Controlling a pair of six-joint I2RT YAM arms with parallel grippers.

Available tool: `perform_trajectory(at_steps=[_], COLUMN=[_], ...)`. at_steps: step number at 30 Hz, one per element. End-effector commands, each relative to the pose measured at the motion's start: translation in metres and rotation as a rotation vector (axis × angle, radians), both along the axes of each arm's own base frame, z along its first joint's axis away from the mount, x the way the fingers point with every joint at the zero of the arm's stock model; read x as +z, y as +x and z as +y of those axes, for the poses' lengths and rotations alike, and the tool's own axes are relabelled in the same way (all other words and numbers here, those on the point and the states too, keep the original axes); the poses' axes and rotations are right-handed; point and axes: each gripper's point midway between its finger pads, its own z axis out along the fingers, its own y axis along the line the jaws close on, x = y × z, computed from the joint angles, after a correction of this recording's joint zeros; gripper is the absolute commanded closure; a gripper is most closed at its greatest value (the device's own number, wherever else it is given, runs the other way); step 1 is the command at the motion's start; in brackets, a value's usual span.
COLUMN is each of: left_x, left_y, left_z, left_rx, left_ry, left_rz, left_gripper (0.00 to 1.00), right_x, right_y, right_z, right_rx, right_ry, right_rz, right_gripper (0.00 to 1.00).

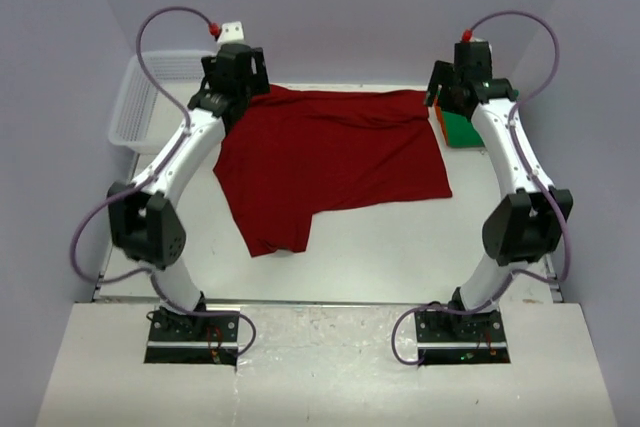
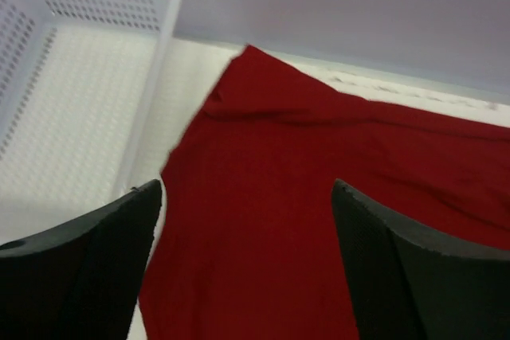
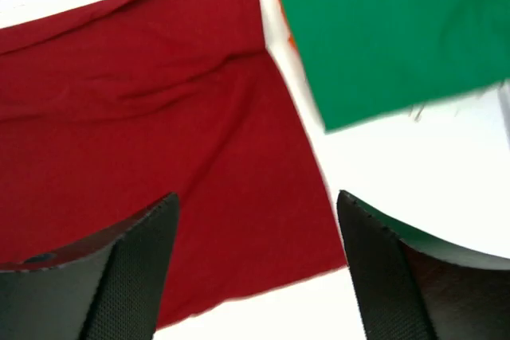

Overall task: Fold and stack the t-shirts
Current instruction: Flatten out the tshirt

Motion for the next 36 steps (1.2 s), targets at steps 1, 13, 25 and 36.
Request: perform_trajectory(at_steps=[1, 13, 25, 36], left_x=[-0.004, -0.004, -0.021, 0.007], left_y=[-0.070, -0.209, -0.227, -0.237], left_z=[-0.015, -0.041, -0.058, -0.050], left_rx=[0.015, -0.168, -0.308, -0.323], left_ry=[-0.243, -0.384, -0.377, -0.383], left_rz=[0.036, -0.033, -0.004, -0.089], left_gripper=[0.16, 0.23, 0.23, 0.23], right_x=[-0.008, -0.112, -0.185, -0.201], right_y=[-0.033, -0.127, -0.147, -0.134], right_z=[0.011, 0.002, -0.029, -0.046], right_rx=[-0.124, -0.243, -0.379, -0.452], right_ry=[0.198, 0.559, 0.720, 0.668], right_rz=[-0.002, 0.065, 0.196, 0.250], right_gripper=[0.22, 0.44, 0.48, 0.51])
